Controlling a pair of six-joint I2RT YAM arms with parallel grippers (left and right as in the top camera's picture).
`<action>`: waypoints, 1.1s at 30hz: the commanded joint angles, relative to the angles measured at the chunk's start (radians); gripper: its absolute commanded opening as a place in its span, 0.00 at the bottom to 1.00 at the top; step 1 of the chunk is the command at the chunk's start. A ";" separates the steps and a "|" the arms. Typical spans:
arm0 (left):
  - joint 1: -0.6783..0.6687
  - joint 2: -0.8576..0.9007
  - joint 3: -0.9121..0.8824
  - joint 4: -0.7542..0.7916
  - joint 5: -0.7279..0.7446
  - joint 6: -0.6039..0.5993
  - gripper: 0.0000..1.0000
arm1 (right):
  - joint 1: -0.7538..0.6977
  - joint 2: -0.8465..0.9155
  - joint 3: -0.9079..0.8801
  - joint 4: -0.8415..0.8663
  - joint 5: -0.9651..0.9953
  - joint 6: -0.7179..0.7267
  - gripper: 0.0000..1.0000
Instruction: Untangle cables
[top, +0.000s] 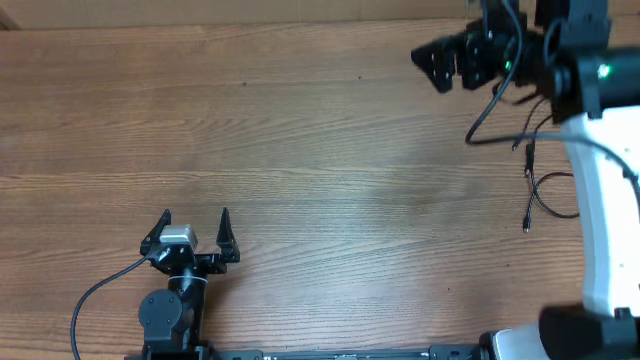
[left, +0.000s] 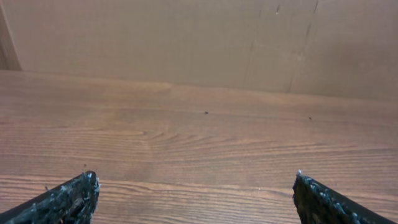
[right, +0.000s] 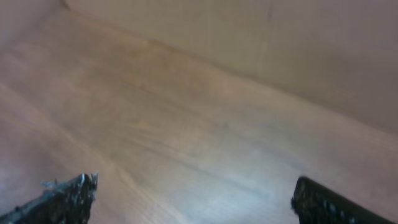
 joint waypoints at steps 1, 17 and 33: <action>0.005 -0.010 -0.004 -0.003 0.000 -0.003 1.00 | -0.002 -0.103 -0.238 0.121 0.011 -0.005 1.00; 0.005 -0.010 -0.004 -0.003 0.000 -0.003 1.00 | -0.002 -0.835 -1.298 0.965 0.008 0.037 1.00; 0.005 -0.010 -0.004 -0.003 0.000 -0.003 1.00 | -0.003 -1.274 -1.807 1.363 0.004 0.158 1.00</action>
